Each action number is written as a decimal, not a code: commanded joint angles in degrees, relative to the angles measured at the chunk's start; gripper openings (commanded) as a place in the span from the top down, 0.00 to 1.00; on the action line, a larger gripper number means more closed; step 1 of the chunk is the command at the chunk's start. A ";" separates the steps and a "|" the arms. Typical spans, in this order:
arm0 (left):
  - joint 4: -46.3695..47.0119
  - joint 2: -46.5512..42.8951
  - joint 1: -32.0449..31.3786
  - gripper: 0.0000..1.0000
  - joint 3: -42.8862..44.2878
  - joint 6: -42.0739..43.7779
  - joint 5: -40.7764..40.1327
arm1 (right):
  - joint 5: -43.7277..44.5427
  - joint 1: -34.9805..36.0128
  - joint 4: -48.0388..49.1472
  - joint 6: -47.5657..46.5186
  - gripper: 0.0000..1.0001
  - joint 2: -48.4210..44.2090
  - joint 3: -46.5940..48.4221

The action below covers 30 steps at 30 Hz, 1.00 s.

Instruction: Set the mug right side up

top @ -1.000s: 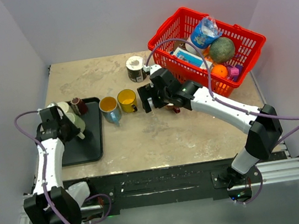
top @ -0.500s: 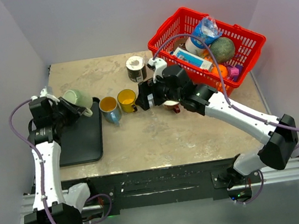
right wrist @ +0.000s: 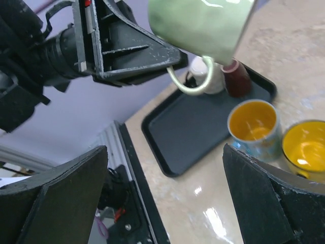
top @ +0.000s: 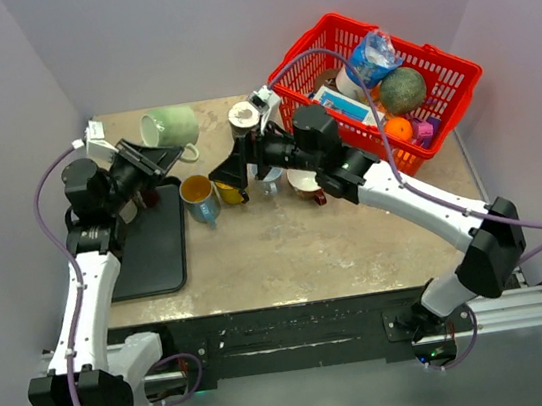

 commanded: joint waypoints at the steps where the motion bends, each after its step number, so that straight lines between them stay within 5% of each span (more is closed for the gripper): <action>1: 23.50 0.71 -4.04 1.00 2.29 -9.77 4.07 | -5.09 -0.26 9.45 5.69 0.01 3.46 5.59; 8: 32.12 1.50 -8.26 1.00 3.70 -10.93 4.85 | -3.69 -1.05 9.98 7.89 0.01 7.34 13.51; 18: 47.77 2.64 -8.70 1.00 -1.84 -18.39 8.11 | -12.62 -6.67 19.55 16.50 0.10 6.10 10.61; 30: 49.18 4.22 -9.14 1.00 -0.87 -18.40 8.81 | -24.51 -6.94 21.14 16.24 0.23 6.90 11.23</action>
